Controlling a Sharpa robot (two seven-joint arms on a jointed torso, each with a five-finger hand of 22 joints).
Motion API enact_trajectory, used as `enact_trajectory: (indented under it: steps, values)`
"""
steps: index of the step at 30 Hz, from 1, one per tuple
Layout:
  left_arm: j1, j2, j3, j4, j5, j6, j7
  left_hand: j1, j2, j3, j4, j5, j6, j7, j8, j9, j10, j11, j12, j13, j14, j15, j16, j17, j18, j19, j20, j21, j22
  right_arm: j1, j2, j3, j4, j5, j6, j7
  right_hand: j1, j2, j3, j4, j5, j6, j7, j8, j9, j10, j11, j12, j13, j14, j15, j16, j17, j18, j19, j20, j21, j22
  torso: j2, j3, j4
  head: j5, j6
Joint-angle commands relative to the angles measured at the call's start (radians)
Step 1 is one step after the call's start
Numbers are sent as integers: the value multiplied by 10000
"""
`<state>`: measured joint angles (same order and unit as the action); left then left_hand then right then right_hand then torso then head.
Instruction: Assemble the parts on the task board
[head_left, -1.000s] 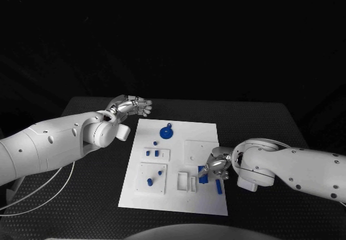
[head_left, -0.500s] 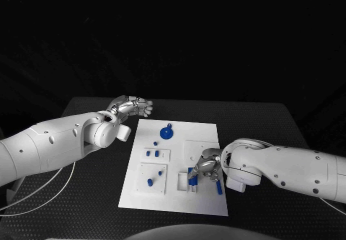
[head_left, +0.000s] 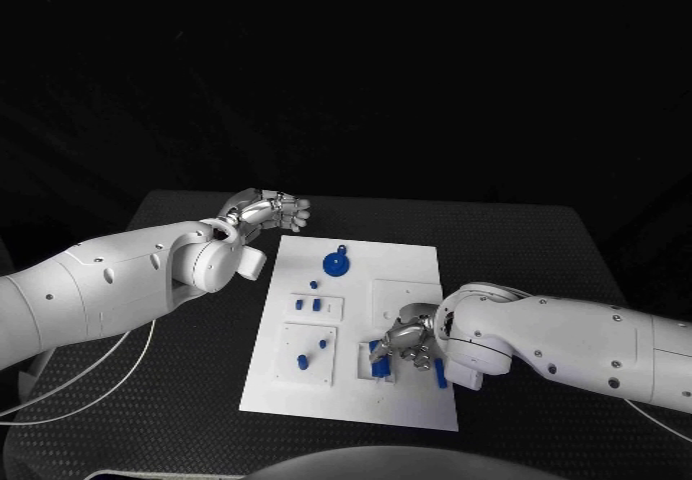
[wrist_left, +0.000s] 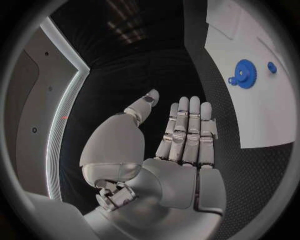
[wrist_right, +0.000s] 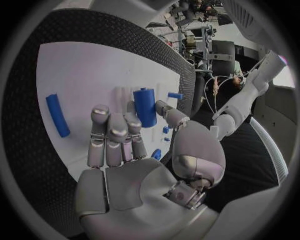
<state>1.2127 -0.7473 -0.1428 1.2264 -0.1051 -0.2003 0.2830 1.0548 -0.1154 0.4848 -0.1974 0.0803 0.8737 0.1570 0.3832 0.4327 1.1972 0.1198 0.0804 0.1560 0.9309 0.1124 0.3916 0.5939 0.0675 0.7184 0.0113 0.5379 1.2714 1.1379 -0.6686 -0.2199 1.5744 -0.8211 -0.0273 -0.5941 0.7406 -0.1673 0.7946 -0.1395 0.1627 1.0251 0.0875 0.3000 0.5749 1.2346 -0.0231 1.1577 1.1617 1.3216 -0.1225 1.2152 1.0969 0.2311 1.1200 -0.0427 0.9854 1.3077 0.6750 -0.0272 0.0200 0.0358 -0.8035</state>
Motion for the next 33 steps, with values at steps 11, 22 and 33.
enact_trajectory:
  steps: [11, 22, 33]
  values:
    - [8, 13, 5, 24, 25, 164, 49, -52, -20, 18, 50, -22, -34, -23, 39, -20, -15, 17, -43, -14, -21, 48, -51, 22, 94, 33, 48, -75, 16, -45, 208, -10, -70, 219, 231, 81, -161, 24, -75, -25, 14, 79, -3, -21, -24, -20, -11, -61, 3, -21, -60, 51, -15, 307, -35, 58, 26, 14, 8, -7, -4, 37, -25]
    - [8, -9, 5, 48, 25, 166, 43, -51, -22, 18, 50, -22, -35, -23, 41, -24, -17, 18, -45, -16, -23, 51, -61, 29, 95, 31, 50, -80, 21, -79, 258, -10, -152, 160, 257, 76, -190, 35, -84, -24, 18, 84, -5, -23, -24, -17, -13, -57, 13, -25, -61, 51, -17, 307, -39, 59, 26, 12, 1, -12, -19, 77, -31]
    - [9, -20, 5, 65, 24, 165, 33, -53, -24, 17, 53, -22, -38, -22, 41, -28, -18, 19, -46, -18, -25, 53, -71, 36, 96, 29, 52, -85, 25, -181, 414, -23, -315, 62, 203, 101, -385, -266, -38, 182, -800, 95, -18, -74, -30, -59, -17, -121, 23, -48, -72, 52, -45, 307, -37, 42, 25, -29, 4, -1, -3, 106, -44]
